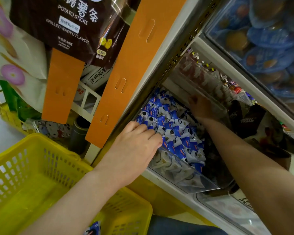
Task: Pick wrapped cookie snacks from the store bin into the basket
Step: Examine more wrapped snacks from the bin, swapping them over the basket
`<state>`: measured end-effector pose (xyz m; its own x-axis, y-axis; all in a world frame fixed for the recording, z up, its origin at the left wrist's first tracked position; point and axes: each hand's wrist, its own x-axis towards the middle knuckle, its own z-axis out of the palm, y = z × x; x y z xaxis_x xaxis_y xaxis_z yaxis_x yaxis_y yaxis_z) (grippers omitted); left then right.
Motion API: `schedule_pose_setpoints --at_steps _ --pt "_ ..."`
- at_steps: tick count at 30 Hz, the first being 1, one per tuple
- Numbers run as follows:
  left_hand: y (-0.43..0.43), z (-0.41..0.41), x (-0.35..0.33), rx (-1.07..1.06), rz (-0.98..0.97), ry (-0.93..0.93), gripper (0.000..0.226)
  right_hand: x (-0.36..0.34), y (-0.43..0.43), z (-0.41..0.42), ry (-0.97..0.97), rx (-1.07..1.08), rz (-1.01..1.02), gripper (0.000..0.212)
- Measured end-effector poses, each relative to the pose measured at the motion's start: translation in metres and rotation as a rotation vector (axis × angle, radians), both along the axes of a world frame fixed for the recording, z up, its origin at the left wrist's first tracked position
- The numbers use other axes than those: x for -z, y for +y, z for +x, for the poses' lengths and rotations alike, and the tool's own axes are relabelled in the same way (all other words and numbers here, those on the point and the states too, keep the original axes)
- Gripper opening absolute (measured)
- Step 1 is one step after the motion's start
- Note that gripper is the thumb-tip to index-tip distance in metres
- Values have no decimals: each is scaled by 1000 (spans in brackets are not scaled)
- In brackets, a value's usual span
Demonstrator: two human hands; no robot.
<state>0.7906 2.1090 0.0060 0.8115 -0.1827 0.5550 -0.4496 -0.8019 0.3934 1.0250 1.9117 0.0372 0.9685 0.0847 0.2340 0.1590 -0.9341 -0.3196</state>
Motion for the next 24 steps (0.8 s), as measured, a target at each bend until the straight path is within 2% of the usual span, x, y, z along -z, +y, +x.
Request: schedule_pose_setpoints --at_steps 3,6,9,12,16,19,21,24 --pt "0 -1 1 37 -6 -22 14 4 -10 -1 150 54 -86 19" --pt "-1 -4 0 95 -15 6 28 7 -10 -7 277 83 -129 28" --pt "-5 -9 1 143 19 37 33 4 -6 -11 273 80 -140 26" --pt "-4 -14 3 123 53 37 34 5 -3 -12 182 140 -169 19" --pt "3 -16 2 5 101 109 33 -2 -1 -19 68 204 -141 29" --pt "5 -19 1 -21 138 224 46 -7 0 -26 149 171 -65 29" --pt "5 -20 3 -33 144 189 47 -4 -2 -28 223 159 -43 20" --pt "7 -23 3 -23 153 165 46 0 -5 -33 276 158 -34 25"
